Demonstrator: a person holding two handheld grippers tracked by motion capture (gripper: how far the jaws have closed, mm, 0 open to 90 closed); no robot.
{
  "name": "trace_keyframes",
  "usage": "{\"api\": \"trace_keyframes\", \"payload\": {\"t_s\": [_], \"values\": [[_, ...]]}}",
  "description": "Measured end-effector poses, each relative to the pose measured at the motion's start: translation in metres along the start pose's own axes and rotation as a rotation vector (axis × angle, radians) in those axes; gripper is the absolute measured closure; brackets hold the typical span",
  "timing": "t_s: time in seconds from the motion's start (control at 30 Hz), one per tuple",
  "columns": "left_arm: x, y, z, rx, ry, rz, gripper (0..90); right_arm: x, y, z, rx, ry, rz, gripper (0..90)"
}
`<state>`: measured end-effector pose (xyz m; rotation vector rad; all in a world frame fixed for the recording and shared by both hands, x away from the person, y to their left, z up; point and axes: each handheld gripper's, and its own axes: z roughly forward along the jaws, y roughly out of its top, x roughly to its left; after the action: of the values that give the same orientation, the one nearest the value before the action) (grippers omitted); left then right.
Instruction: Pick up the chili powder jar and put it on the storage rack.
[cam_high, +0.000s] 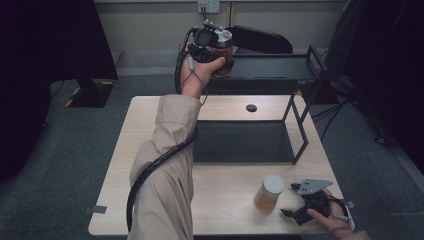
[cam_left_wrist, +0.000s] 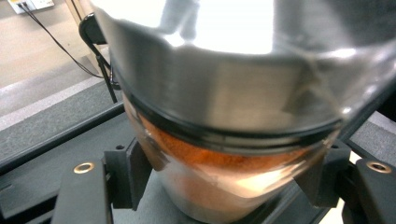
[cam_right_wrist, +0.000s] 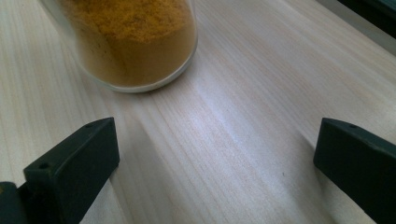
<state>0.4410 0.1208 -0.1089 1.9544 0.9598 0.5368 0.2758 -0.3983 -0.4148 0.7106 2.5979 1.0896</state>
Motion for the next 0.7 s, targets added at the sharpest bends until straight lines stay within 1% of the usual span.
{"api": "trace_keyframes", "payload": {"t_s": [0.07, 0.17, 0.3, 0.37, 0.47, 0.53, 0.7], "values": [[0.001, 0.0008, 0.002, 0.004, -0.004, -0.001, 30.0, 0.0, 0.0, 0.0, 0.0, 0.0, 0.0, 0.0], [-0.0011, 0.0011, 0.0044, 0.008, 0.006, -0.004, 30.1, -0.0001, 0.0, 0.0, 0.0, 0.0, -0.001, 0.0], [-0.0033, 0.0016, 0.0071, 0.017, 0.018, 0.002, 30.1, 0.0, 0.0, 0.0, 0.0, 0.0, 0.0, 0.0], [-0.0027, 0.001, 0.0072, 0.016, 0.017, -0.002, 30.1, 0.0, 0.0, 0.0, 0.0, 0.0, 0.0, 0.0], [-0.0032, -0.0001, 0.0071, 0.011, 0.023, 0.004, 30.1, 0.0, 0.0, 0.0, 0.0, 0.0, 0.0, 0.0], [-0.0028, -0.0004, 0.0072, 0.012, 0.019, 0.009, 30.1, 0.0, 0.0, 0.0, 0.0, 0.0, -0.001, 0.0], [-0.0041, -0.0009, 0.0079, 0.011, 0.021, 0.01, 30.0, 0.0, 0.0, 0.0, 0.0, 0.0, -0.001, 0.0]]}}
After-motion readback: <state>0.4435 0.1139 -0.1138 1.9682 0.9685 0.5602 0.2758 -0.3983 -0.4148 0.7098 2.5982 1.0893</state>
